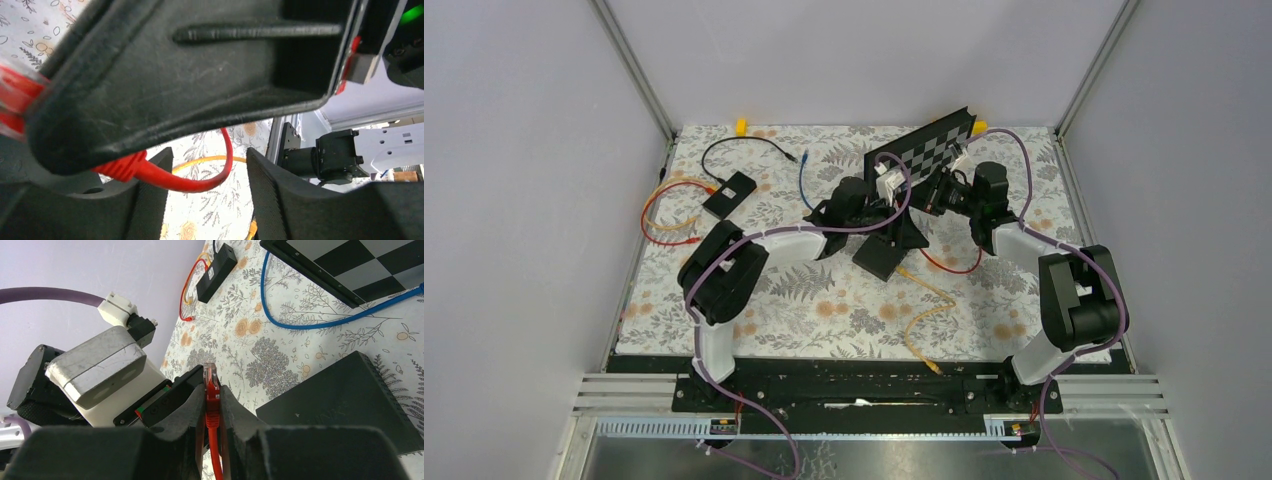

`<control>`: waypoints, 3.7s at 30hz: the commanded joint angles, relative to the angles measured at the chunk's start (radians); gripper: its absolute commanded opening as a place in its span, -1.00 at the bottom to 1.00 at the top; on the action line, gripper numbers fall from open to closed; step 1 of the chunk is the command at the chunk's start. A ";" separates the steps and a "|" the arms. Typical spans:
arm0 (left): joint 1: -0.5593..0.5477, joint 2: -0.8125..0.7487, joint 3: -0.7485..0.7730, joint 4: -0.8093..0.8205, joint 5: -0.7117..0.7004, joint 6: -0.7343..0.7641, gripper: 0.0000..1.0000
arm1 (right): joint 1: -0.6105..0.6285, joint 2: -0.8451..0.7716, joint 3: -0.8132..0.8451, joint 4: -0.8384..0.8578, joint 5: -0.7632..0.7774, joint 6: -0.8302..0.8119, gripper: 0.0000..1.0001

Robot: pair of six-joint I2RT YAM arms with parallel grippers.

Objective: Pull the plug from the switch port
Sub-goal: Place the connector at the center of the board, then pull the connector from the switch port.

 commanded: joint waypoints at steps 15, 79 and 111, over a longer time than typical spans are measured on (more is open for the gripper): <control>0.068 -0.079 0.028 -0.095 0.102 0.200 -1.00 | -0.022 -0.004 0.105 -0.160 -0.059 -0.218 0.35; 0.618 0.332 0.836 -0.984 -0.145 0.703 0.19 | -0.210 0.004 0.169 -0.410 -0.349 -0.411 0.40; 0.104 -0.365 -0.247 -0.464 -0.357 0.997 0.97 | -0.087 0.018 0.148 -0.920 -0.051 -0.837 0.44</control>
